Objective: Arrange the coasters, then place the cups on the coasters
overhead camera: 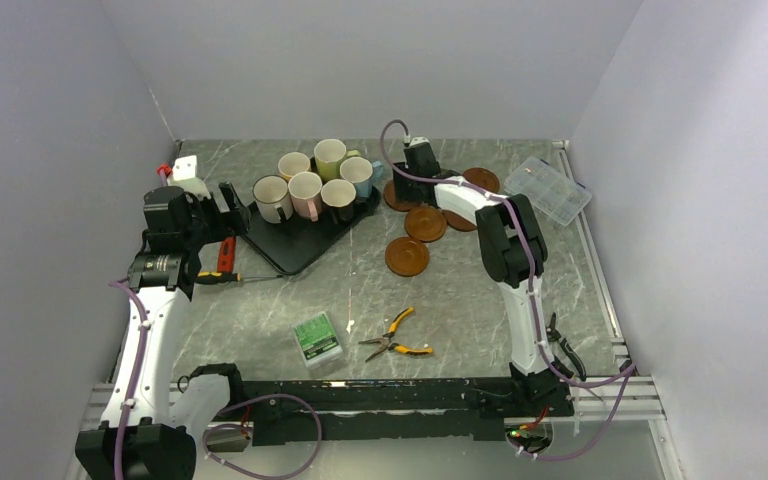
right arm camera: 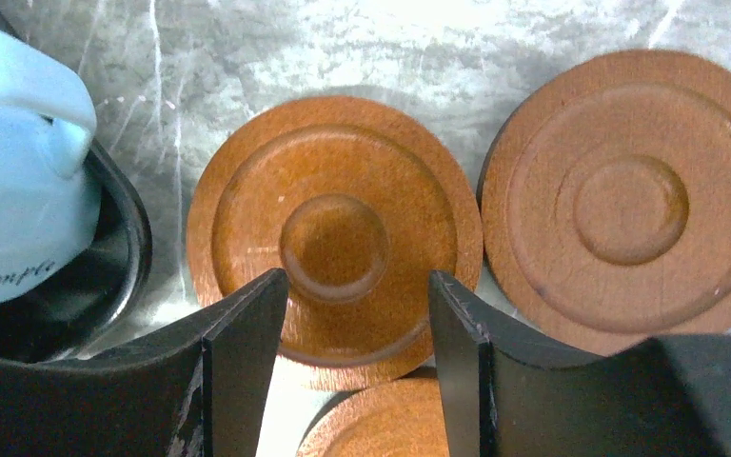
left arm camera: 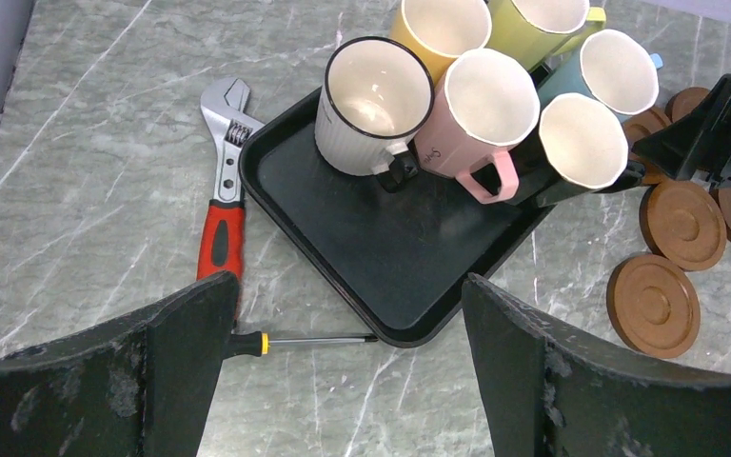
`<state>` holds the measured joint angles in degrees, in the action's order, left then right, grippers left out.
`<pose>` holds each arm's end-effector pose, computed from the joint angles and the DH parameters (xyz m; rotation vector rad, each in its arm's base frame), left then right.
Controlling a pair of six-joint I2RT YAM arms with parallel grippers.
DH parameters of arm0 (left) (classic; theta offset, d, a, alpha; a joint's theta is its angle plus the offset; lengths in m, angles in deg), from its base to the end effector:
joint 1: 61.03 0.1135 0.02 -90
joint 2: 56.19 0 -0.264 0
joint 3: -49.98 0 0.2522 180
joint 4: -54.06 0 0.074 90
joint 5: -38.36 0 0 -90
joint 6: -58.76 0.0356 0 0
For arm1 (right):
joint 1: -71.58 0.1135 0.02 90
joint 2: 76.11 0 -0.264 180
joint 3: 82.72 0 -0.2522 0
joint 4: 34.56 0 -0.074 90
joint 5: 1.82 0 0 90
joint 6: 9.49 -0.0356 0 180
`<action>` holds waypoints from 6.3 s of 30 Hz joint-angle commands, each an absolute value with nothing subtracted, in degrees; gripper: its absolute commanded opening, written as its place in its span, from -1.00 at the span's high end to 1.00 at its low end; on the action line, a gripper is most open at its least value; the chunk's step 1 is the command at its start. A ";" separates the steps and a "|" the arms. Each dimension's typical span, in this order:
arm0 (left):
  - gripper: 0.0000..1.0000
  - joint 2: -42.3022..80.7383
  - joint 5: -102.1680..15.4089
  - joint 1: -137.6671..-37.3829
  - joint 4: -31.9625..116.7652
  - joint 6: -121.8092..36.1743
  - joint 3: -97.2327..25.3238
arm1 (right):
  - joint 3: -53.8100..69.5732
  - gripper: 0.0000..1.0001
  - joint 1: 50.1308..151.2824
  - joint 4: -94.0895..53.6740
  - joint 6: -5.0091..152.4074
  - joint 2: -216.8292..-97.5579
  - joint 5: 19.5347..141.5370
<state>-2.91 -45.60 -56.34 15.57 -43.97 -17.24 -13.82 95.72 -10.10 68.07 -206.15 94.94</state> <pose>0.2061 0.0131 0.3404 -0.2360 1.9881 -0.1954 0.4651 0.2039 0.1586 -0.1784 2.3221 0.1841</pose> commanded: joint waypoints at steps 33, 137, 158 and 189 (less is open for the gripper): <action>-0.87 -2.47 -44.04 -56.28 16.92 -43.70 -17.13 | 2.93 -0.21 99.43 -13.20 67.88 -195.65 91.37; -0.87 0.26 -41.39 -56.28 16.13 -43.39 -17.84 | -21.16 -0.32 85.42 -5.20 75.17 -206.72 83.45; -0.87 0.54 -40.56 -56.28 16.30 -43.42 -17.84 | -10.79 -0.23 84.96 -6.14 71.48 -204.05 77.23; -0.87 1.45 -40.87 -56.28 16.30 -43.32 -17.66 | 14.91 -0.18 86.07 -12.16 66.93 -189.06 70.92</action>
